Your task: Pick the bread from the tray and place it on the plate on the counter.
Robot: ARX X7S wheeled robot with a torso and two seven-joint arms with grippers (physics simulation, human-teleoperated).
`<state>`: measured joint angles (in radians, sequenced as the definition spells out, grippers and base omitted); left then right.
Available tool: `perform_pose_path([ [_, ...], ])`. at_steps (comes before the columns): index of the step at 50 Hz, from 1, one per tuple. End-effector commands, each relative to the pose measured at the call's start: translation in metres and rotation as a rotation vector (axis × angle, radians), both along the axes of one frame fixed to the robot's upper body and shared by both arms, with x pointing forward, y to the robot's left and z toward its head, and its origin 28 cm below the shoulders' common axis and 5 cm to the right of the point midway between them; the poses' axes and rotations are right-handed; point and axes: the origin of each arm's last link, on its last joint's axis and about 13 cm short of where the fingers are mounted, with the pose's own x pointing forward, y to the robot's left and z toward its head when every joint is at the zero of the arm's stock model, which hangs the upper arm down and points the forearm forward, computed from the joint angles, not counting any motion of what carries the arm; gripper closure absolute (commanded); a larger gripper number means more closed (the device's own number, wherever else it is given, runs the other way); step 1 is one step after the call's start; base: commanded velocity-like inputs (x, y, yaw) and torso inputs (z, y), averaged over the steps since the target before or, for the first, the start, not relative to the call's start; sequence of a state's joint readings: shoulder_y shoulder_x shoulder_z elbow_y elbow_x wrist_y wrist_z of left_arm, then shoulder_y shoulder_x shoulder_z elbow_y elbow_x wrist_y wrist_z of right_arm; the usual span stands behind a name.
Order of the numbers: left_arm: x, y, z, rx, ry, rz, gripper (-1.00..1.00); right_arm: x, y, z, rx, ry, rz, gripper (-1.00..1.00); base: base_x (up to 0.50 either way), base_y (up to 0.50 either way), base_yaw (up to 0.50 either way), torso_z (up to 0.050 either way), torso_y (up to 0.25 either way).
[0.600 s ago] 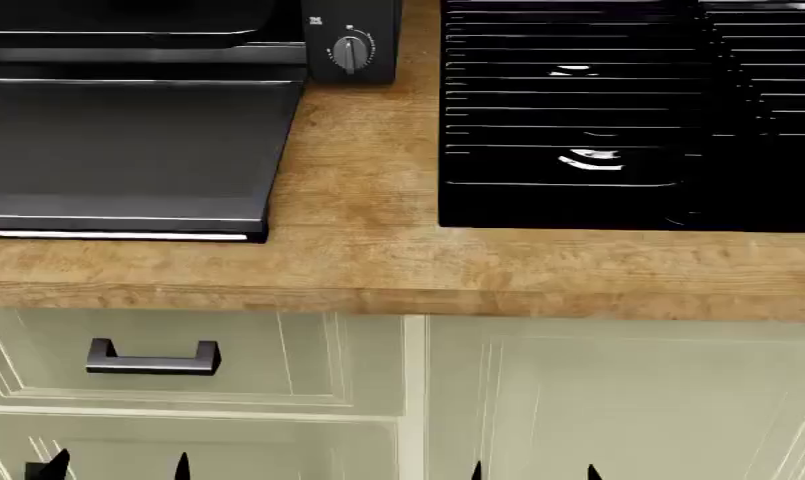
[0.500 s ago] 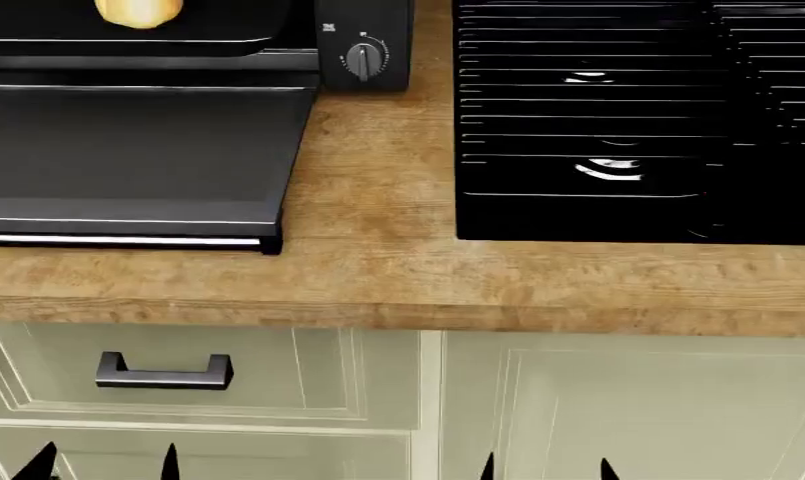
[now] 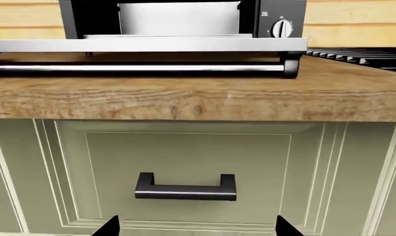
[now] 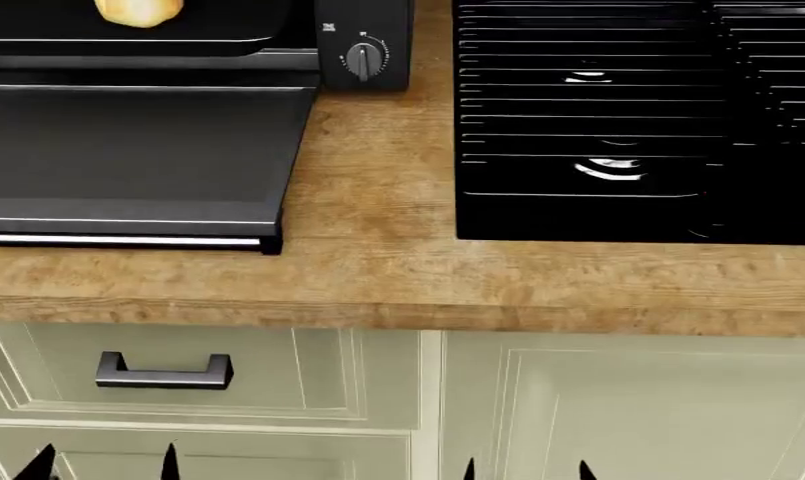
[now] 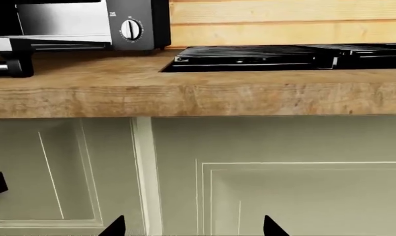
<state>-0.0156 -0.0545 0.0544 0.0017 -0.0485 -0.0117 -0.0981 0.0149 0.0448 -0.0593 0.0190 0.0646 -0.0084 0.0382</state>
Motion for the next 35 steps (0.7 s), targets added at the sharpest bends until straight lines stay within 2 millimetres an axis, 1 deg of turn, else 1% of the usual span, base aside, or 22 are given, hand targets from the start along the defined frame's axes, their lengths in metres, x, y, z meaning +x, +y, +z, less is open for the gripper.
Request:
perform_pose_path([
  [1,-0.003,0.002,0.001,0.008,0.009,0.019,-1.0,-0.003,-0.001,0.003,-0.007,0.013,0.006,-1.0,0.0,0.0,0.0,0.0,0.0],
  [3,-0.005,0.001,0.011,0.045,-0.053,-0.006,-1.0,-0.004,-0.001,0.01,-0.02,0.026,0.017,-1.0,0.0,0.0,0.0,0.009,0.011],
  [4,-0.006,0.002,0.016,0.042,-0.037,0.0,-1.0,-0.005,0.0,0.014,-0.04,0.006,0.028,-1.0,0.0,0.0,0.0,0.047,0.082],
  [6,-0.011,0.003,0.033,0.058,-0.05,-0.008,-1.0,-0.009,-0.001,0.024,-0.059,0.007,0.044,-1.0,0.0,0.0,0.0,0.047,0.075],
  [8,-0.015,0.004,0.045,0.068,-0.059,-0.011,-1.0,-0.009,-0.002,0.035,-0.07,0.001,0.048,-1.0,0.0,0.0,0.0,0.048,0.074],
  [9,-0.017,0.003,0.052,0.073,-0.062,-0.012,-1.0,-0.01,-0.003,0.041,-0.1,-0.017,0.045,-1.0,0.0,0.0,0.0,0.048,0.074],
  [10,-0.02,0.001,0.065,0.086,-0.077,-0.025,-1.0,-0.012,-0.006,0.055,-0.111,-0.028,0.045,-1.0,0.0,0.5,0.0,0.048,0.072],
  [11,-0.022,0.0,0.07,0.09,-0.083,-0.031,-1.0,-0.013,-0.006,0.06,-0.103,-0.037,0.051,-1.0,0.0,0.5,0.0,0.048,0.068],
  [12,-0.025,-0.001,0.078,0.102,-0.09,-0.036,-1.0,-0.015,-0.006,0.07,-0.107,-0.054,0.055,-1.0,0.0,0.5,0.0,0.048,0.061],
  [15,-0.027,0.0,0.083,0.102,-0.094,-0.035,-1.0,-0.015,-0.006,0.076,-0.096,-0.059,0.062,-1.0,0.0,0.5,0.0,0.048,0.06],
  [18,-0.029,-0.001,0.082,0.104,-0.081,-0.04,-1.0,-0.015,-0.003,0.078,-0.09,-0.056,0.074,-1.0,0.0,0.5,0.0,0.048,0.061],
  [20,-0.029,0.0,0.085,0.107,-0.084,-0.034,-1.0,-0.014,-0.003,0.081,-0.087,-0.06,0.079,-1.0,0.0,0.5,0.0,0.048,0.059],
  [24,-0.029,0.001,0.083,0.104,-0.079,-0.032,-1.0,-0.013,-0.002,0.082,-0.085,-0.06,0.084,-1.0,0.0,0.5,0.0,0.048,0.06],
  [31,-0.031,0.001,0.088,0.11,-0.088,-0.03,-1.0,-0.013,0.0,0.084,-0.092,-0.063,0.09,-1.0,0.0,0.5,0.0,0.048,0.061],
  [35,-0.031,0.002,0.087,0.107,-0.089,-0.029,-1.0,-0.013,0.001,0.083,-0.089,-0.061,0.098,-1.0,0.0,0.5,0.0,0.049,0.06],
])
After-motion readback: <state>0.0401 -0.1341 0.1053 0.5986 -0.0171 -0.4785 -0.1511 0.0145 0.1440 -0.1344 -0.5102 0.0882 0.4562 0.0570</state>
